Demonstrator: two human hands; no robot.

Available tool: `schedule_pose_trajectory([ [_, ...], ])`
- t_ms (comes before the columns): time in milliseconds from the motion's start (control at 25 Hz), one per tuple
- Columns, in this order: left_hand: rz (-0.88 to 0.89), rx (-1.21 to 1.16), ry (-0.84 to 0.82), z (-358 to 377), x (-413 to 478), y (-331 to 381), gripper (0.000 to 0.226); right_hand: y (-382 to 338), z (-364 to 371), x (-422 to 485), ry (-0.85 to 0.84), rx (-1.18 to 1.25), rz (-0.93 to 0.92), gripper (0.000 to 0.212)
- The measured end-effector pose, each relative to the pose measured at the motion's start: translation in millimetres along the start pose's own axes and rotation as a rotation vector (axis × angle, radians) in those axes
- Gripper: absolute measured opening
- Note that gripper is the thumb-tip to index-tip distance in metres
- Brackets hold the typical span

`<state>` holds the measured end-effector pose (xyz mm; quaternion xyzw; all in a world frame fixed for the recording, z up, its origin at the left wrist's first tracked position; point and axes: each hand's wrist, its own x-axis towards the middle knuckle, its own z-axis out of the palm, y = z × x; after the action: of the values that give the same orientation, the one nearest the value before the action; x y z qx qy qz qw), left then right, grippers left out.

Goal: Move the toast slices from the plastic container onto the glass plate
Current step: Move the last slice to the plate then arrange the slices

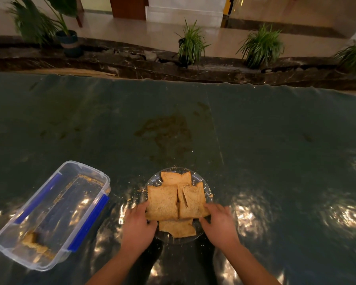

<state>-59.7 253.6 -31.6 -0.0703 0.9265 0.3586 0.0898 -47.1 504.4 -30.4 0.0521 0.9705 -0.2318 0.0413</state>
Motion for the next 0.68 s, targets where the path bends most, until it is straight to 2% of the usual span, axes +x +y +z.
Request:
schedule_pose_trajectory([
  [160, 0.015, -0.039, -0.044, -7, 9, 1, 0.036, 1, -7, 10, 0.000, -0.014, 0.006, 0.039],
  [360, -0.044, -0.010, -0.044, -11, 29, 15, 0.065, -7, -11, 44, -0.034, -0.002, 0.015, 0.047],
  [520, -0.102, -0.045, -0.071, -10, 38, 21, 0.075, -11, -6, 59, -0.138, -0.009, 0.023, 0.055],
  [680, -0.113, -0.066, -0.105, -10, 39, 18, 0.081, -9, -7, 54, -0.153, -0.008, 0.006, 0.056],
])
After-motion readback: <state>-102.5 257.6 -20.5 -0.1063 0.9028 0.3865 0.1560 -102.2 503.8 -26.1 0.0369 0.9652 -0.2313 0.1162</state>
